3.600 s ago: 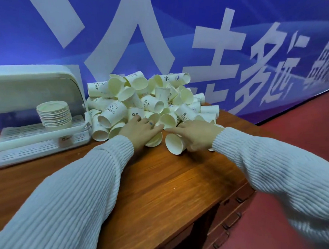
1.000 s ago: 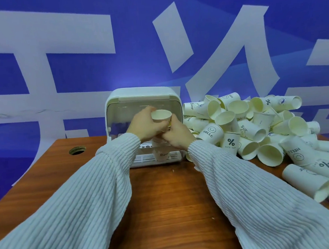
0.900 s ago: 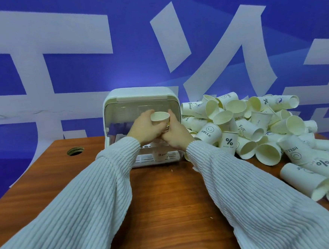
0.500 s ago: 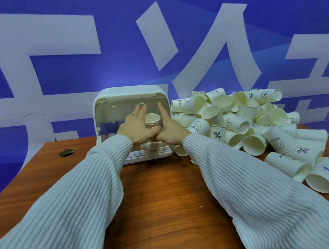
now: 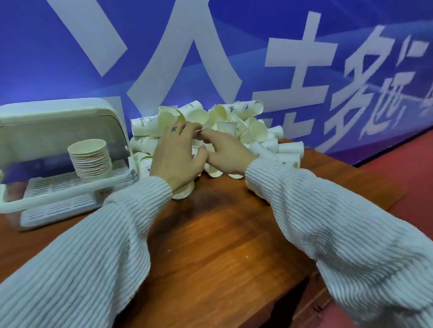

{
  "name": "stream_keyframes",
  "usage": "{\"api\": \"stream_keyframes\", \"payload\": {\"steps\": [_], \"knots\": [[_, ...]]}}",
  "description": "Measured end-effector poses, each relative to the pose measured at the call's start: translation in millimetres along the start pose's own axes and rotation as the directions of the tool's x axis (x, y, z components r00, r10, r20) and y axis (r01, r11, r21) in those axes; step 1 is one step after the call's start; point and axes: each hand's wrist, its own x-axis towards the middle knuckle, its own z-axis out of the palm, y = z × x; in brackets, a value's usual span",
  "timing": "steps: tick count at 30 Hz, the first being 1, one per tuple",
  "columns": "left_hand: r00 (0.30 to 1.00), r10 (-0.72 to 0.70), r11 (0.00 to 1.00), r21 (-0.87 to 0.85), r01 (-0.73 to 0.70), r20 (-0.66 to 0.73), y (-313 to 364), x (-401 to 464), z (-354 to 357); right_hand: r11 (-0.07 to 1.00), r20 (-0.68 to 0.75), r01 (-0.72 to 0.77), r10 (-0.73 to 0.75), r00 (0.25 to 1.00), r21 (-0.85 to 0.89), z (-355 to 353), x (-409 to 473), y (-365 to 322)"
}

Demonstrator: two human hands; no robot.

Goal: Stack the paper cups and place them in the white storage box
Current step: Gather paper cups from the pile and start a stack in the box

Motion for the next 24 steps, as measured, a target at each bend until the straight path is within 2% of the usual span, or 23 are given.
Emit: {"api": "stream_keyframes", "payload": {"steps": [3,6,10,13,15,18,24], "knots": [[0.997,0.049,0.999,0.002,-0.049,0.063,19.4,2.4,21.5,0.997,-0.036,-0.076,0.075,0.997,-0.034,-29.5,-25.2,34.6],[0.967,0.132,0.988,0.045,-0.145,0.220,40.6,0.5,47.3,0.960,-0.108,-0.252,0.239,0.965,-0.120,-57.9,-54.4,72.7],[0.885,0.165,0.973,0.075,-0.218,0.435,69.3,0.0,90.2,0.852,-0.231,-0.505,0.469,0.853,-0.135,-82.2,-92.2,117.4],[0.796,0.140,0.970,0.082,-0.231,0.590,82.0,-1.4,117.9,0.785,-0.199,-0.603,0.575,0.794,-0.139,-87.8,-113.0,138.4],[0.775,0.135,0.959,0.117,-0.260,0.617,85.3,-5.3,130.3,0.761,-0.158,-0.640,0.623,0.766,-0.104,-87.6,-121.7,147.8],[0.787,0.113,0.933,0.209,-0.294,0.606,87.3,-7.7,136.7,0.747,-0.101,-0.663,0.657,0.747,-0.046,-86.0,-127.9,155.9],[0.812,0.083,0.925,0.258,-0.278,0.577,80.3,-2.9,129.1,0.757,-0.127,-0.651,0.652,0.748,0.049,-81.3,-127.8,155.7]]}}
